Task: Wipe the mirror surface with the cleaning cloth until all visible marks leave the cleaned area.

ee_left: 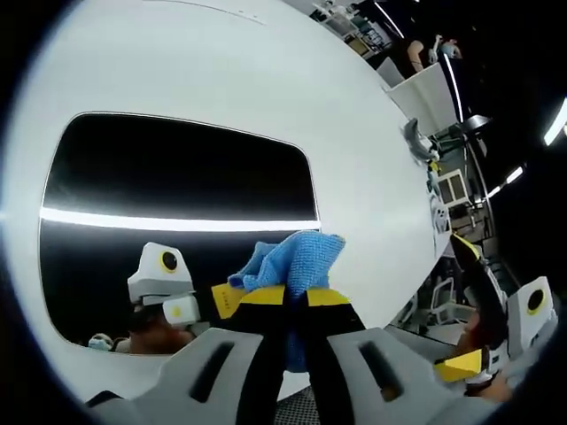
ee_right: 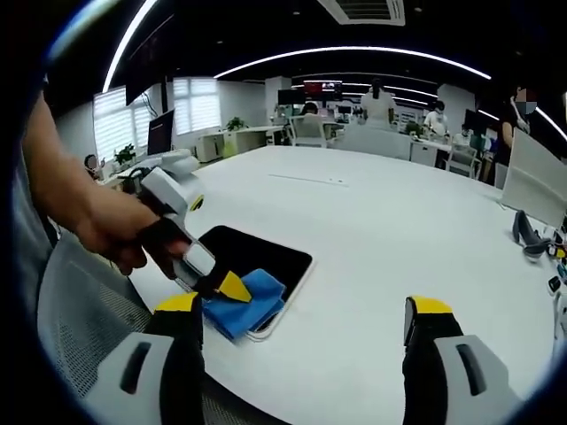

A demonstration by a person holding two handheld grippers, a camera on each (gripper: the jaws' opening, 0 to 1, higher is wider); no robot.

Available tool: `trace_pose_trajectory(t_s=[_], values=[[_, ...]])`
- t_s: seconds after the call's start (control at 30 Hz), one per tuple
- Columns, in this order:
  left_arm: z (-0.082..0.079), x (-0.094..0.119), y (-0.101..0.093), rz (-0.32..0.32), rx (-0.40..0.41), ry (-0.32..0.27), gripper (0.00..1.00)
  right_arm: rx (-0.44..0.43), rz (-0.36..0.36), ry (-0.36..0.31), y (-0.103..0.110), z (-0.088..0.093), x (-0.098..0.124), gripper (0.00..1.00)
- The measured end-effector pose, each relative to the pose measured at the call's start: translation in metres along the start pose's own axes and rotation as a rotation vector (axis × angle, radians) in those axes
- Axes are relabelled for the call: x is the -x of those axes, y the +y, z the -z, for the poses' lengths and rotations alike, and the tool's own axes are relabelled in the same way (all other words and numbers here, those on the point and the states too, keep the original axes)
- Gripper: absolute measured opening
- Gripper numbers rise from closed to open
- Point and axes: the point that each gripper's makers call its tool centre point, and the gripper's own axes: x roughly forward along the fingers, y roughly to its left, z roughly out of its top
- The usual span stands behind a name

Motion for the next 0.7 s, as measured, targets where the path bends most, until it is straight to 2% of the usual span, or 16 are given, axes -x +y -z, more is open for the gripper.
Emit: trace_pose_trajectory(t_s=[0.5, 0.7], values=[[0.0005, -0.0035, -0.0053, -0.005, -0.063, 0.015, 0.03, -0.007, -0.007, 0.015, 0.0000, 0.0028, -0.0010, 0.94], [0.0005, -0.0041, -0.0042, -0.012, -0.035, 0.026, 0.03, -0.013, -0.006, 0.011, -0.0003, 0.0020, -0.0004, 0.94]])
